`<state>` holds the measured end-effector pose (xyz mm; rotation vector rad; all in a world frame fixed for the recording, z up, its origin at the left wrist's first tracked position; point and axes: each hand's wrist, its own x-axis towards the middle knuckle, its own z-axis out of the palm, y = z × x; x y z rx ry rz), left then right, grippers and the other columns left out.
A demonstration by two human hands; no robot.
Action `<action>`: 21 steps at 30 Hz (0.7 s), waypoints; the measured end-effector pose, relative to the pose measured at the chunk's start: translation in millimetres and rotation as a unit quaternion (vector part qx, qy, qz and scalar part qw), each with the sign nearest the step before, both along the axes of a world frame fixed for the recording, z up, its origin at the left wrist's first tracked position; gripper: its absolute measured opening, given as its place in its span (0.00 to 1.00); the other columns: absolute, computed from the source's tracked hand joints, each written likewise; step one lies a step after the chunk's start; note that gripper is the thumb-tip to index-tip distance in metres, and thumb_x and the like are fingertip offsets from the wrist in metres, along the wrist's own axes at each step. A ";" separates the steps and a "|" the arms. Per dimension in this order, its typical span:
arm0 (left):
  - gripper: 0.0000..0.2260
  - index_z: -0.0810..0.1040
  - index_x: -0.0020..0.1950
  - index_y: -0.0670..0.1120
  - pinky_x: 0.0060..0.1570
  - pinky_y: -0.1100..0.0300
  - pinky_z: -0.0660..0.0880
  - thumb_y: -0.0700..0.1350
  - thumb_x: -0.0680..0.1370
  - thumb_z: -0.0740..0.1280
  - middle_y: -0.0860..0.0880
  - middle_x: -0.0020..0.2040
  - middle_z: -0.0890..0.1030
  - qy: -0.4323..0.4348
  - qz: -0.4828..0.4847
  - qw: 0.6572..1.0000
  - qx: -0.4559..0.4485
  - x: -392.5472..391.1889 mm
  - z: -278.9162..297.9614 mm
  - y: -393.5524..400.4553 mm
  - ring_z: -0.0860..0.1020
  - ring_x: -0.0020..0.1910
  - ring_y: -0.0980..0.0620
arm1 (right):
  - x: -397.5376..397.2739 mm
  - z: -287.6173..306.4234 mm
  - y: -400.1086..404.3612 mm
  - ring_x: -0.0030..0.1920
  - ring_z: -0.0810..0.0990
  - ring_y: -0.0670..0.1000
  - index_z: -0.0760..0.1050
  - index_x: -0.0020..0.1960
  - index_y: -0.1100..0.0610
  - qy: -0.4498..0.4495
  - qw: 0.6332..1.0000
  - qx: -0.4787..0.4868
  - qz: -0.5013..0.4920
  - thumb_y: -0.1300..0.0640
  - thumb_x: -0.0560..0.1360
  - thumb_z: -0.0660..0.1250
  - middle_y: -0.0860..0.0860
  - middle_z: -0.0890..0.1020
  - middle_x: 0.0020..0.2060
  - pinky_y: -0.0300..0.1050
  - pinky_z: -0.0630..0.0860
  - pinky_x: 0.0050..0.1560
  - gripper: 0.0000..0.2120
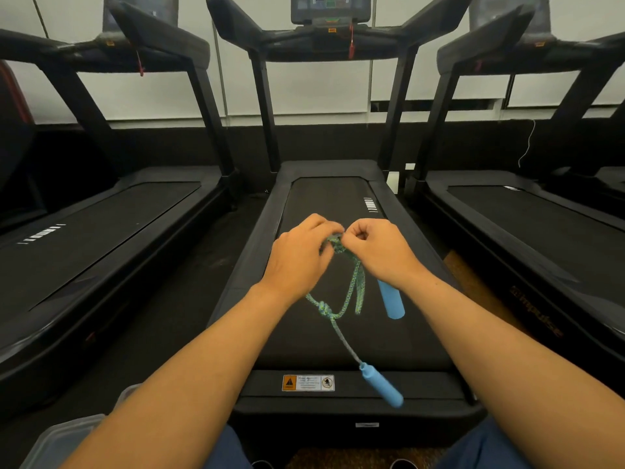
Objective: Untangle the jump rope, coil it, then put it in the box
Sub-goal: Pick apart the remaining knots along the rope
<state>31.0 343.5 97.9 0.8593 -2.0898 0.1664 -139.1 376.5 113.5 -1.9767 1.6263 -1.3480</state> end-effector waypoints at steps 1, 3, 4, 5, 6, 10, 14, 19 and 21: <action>0.11 0.81 0.58 0.52 0.40 0.48 0.80 0.42 0.78 0.67 0.54 0.53 0.81 -0.013 0.013 1.000 -0.024 -1.3 0.8 -0.5 0.82 0.43 0.48 | -0.3 0.7 -0.3 0.29 0.69 0.43 0.77 0.38 0.61 0.005 1.000 -0.004 -0.001 0.57 0.75 0.68 0.50 0.76 0.29 0.35 0.67 0.30 0.10; 0.08 0.82 0.54 0.51 0.39 0.47 0.80 0.44 0.78 0.66 0.53 0.50 0.83 -0.004 0.024 0.999 -0.040 -2.7 0.6 -2.1 0.82 0.42 0.46 | -1.8 1.6 -0.6 0.28 0.69 0.42 0.77 0.37 0.60 0.013 1.000 -0.009 -0.008 0.56 0.75 0.68 0.49 0.76 0.29 0.33 0.67 0.30 0.10; 0.07 0.82 0.53 0.50 0.40 0.47 0.79 0.44 0.78 0.66 0.53 0.48 0.83 0.016 0.023 0.999 -0.031 -2.8 0.2 -2.4 0.82 0.42 0.47 | -3.2 1.8 -0.8 0.28 0.69 0.42 0.77 0.37 0.60 0.011 1.000 -0.009 -0.011 0.57 0.75 0.68 0.49 0.76 0.29 0.33 0.67 0.29 0.10; 0.06 0.82 0.51 0.50 0.41 0.48 0.79 0.44 0.78 0.66 0.53 0.46 0.83 0.045 0.022 0.999 -0.015 -2.3 1.3 -1.7 0.82 0.42 0.49 | -4.9 2.0 -1.0 0.27 0.69 0.42 0.77 0.37 0.59 0.006 1.000 -0.008 -0.014 0.57 0.76 0.68 0.49 0.76 0.28 0.32 0.67 0.28 0.10; 0.05 0.81 0.50 0.49 0.41 0.51 0.77 0.43 0.78 0.66 0.54 0.44 0.83 0.082 0.024 0.996 0.006 -1.5 3.1 -1.2 0.81 0.40 0.51 | -6.7 1.9 -1.6 0.27 0.69 0.42 0.76 0.36 0.59 0.001 1.000 -0.006 -0.018 0.57 0.76 0.68 0.48 0.75 0.28 0.32 0.66 0.28 0.10; 0.03 0.79 0.45 0.48 0.32 0.56 0.68 0.43 0.77 0.67 0.52 0.36 0.81 0.194 0.044 0.973 0.117 0.5 8.8 -1.4 0.74 0.29 0.53 | -11.8 0.9 -3.0 0.27 0.69 0.41 0.74 0.33 0.56 -0.009 0.999 -0.006 -0.037 0.57 0.75 0.68 0.46 0.74 0.27 0.31 0.66 0.29 0.12; 0.10 0.78 0.56 0.52 0.40 0.48 0.78 0.43 0.76 0.65 0.52 0.47 0.82 0.093 0.083 0.987 0.101 4.4 4.8 -1.2 0.80 0.41 0.46 | -5.5 -1.5 -2.2 0.28 0.69 0.42 0.76 0.36 0.60 0.006 1.000 0.003 -0.025 0.57 0.75 0.68 0.49 0.75 0.28 0.33 0.67 0.29 0.11; 0.14 0.79 0.64 0.54 0.39 0.46 0.79 0.46 0.80 0.63 0.54 0.58 0.79 -0.105 0.091 0.990 -0.030 0.2 1.4 -2.5 0.83 0.43 0.40 | 0.9 -4.2 -1.1 0.30 0.70 0.43 0.77 0.38 0.60 0.020 1.000 -0.001 -0.012 0.57 0.75 0.69 0.50 0.77 0.30 0.34 0.67 0.30 0.09; 0.10 0.81 0.57 0.52 0.40 0.47 0.79 0.48 0.80 0.62 0.53 0.54 0.82 -0.079 0.090 0.993 -0.013 -0.7 0.3 -2.4 0.82 0.45 0.42 | -1.3 -2.8 -1.1 0.29 0.70 0.42 0.77 0.37 0.59 0.019 1.000 -0.007 -0.018 0.57 0.75 0.68 0.49 0.77 0.30 0.33 0.68 0.30 0.10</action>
